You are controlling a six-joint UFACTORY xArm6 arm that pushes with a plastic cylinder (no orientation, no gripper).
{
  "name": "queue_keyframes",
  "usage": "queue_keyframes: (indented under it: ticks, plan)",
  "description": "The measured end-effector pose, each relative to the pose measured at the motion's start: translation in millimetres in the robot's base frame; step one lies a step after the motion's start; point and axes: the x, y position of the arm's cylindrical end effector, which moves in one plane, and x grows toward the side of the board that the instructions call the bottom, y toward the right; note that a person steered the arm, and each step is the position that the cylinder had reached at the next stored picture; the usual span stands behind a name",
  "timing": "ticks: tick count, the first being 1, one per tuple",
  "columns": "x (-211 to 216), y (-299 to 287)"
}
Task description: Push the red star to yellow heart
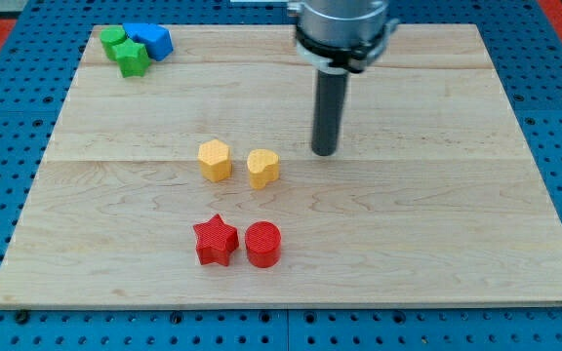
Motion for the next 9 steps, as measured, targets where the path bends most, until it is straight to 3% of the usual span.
queue_keyframes:
  ticks: [1, 2, 3, 4, 5, 6, 8, 9]
  plan:
    - [4, -39]
    - [35, -33]
    - [26, -1]
    - [65, 55]
    - [136, 89]
    - [194, 46]
    - [176, -111]
    - [117, -111]
